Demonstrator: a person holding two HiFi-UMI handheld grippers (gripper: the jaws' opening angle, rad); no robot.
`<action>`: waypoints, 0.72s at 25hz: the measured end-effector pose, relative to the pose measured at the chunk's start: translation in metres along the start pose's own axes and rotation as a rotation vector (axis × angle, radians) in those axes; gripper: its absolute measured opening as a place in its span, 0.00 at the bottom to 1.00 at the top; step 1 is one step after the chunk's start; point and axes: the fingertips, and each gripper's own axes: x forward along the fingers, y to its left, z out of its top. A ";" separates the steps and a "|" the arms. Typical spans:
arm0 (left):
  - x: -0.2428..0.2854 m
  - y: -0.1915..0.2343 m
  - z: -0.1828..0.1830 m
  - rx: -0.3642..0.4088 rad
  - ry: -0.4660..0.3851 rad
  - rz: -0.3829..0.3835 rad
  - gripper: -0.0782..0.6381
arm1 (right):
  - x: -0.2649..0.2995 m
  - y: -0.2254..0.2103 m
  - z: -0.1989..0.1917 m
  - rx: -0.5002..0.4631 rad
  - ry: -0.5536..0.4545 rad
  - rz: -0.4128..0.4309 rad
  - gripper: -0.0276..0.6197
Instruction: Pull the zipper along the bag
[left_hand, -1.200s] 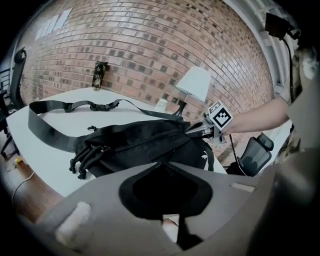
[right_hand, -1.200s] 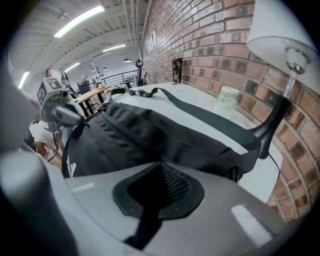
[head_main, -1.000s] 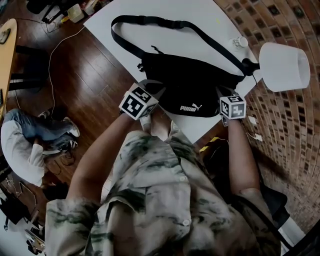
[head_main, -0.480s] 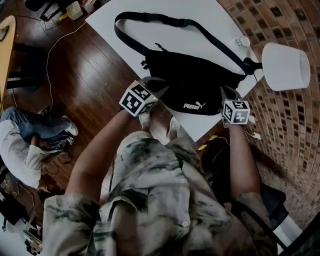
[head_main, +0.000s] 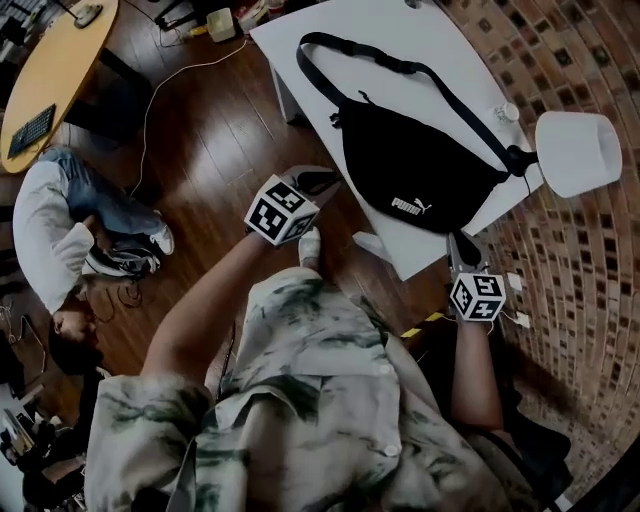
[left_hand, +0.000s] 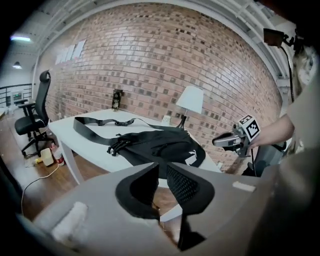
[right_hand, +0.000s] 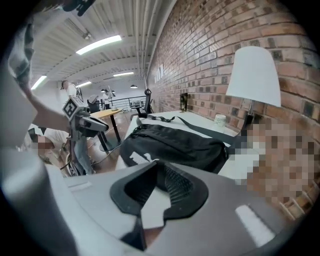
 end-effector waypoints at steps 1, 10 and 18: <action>-0.016 -0.012 -0.002 -0.002 -0.016 0.019 0.18 | -0.012 0.011 -0.005 -0.006 -0.016 0.019 0.12; -0.140 -0.186 -0.051 -0.069 -0.118 0.070 0.18 | -0.151 0.096 -0.066 -0.062 -0.133 0.143 0.12; -0.215 -0.286 -0.076 -0.027 -0.134 0.013 0.18 | -0.242 0.185 -0.107 -0.057 -0.192 0.200 0.12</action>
